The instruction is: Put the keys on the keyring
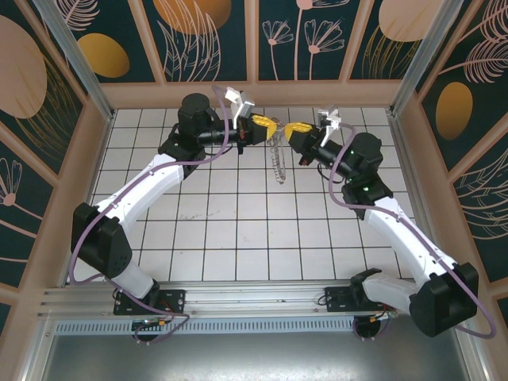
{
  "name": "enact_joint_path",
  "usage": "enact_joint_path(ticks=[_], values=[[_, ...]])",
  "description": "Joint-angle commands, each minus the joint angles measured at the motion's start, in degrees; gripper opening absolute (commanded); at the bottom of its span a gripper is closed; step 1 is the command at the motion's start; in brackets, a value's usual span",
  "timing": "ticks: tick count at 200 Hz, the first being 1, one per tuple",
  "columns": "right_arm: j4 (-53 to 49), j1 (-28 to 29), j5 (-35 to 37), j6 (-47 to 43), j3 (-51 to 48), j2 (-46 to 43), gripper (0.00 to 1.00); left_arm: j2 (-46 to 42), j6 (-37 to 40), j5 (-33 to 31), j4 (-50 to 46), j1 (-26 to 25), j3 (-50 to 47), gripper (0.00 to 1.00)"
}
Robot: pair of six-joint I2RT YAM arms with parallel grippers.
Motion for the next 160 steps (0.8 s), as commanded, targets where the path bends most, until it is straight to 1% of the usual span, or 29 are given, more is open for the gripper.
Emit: enact_joint_path(ticks=[1, 160], values=[[-0.10, 0.50, 1.90, -1.64, -0.97, -3.07, 0.00, -0.76, -0.48, 0.72, 2.87, -0.15, -0.33, 0.00], [2.27, 0.73, -1.95, -0.16, 1.51, 1.49, 0.00, -0.95, -0.92, 0.99, 3.17, -0.22, -0.33, 0.00]])
